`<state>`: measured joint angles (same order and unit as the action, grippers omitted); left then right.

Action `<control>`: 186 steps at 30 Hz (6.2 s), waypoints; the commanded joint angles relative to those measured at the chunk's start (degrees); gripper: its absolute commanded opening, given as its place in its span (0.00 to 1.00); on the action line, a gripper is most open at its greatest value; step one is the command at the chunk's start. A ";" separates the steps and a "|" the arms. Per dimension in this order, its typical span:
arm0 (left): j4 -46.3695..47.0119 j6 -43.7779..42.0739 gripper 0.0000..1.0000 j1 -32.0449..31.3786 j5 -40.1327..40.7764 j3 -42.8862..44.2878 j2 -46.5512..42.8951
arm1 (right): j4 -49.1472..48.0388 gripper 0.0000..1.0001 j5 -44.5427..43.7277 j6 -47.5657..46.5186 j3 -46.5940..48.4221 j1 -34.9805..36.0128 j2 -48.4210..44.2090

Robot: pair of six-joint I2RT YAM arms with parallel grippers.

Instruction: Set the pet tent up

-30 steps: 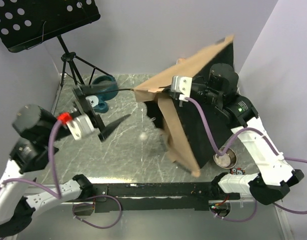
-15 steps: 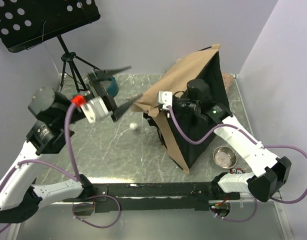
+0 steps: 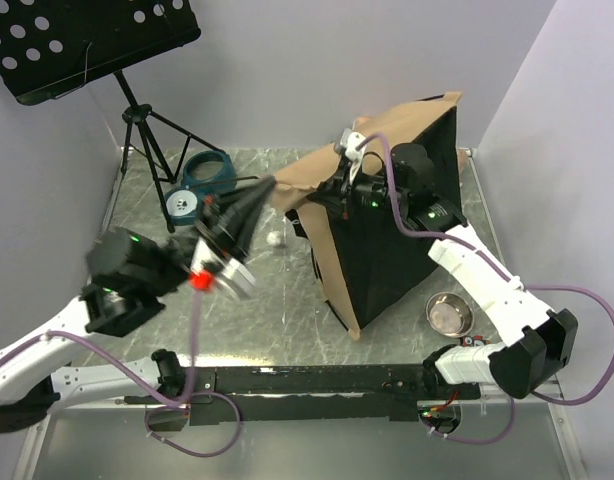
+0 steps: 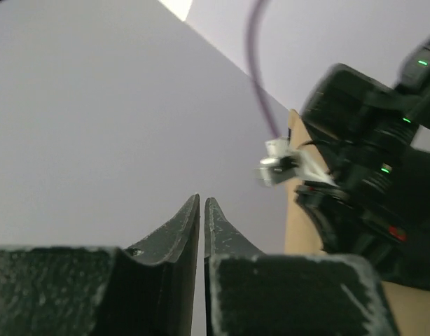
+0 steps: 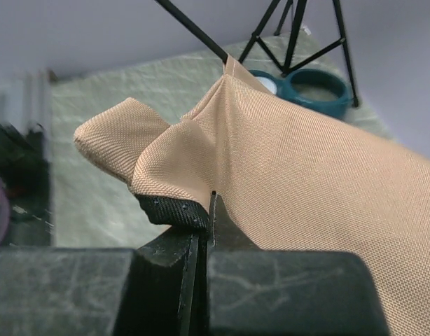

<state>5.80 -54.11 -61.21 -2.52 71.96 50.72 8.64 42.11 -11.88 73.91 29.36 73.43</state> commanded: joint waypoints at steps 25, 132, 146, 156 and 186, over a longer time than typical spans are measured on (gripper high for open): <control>13.71 -3.73 0.01 -1.02 20.11 -12.37 11.15 | -14.01 0.00 7.20 23.30 -2.46 -1.15 -3.38; -2.21 15.00 0.20 7.34 -0.92 -7.71 3.51 | -9.79 0.00 3.33 8.19 -4.04 4.03 -8.13; -7.56 10.08 0.08 5.05 3.05 -2.70 8.70 | -6.97 0.00 3.86 2.91 -4.83 5.35 -8.83; -12.48 7.79 0.06 3.82 4.37 -3.41 11.06 | -8.12 0.00 4.91 5.11 -4.47 5.35 -9.18; -22.41 17.29 0.06 9.01 -2.05 6.27 14.32 | -9.52 0.00 4.74 5.37 -5.53 5.35 -9.18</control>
<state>-14.57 -37.26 -49.98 -2.94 78.04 65.43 2.55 46.44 -7.11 67.05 34.37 64.86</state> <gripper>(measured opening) 0.065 0.030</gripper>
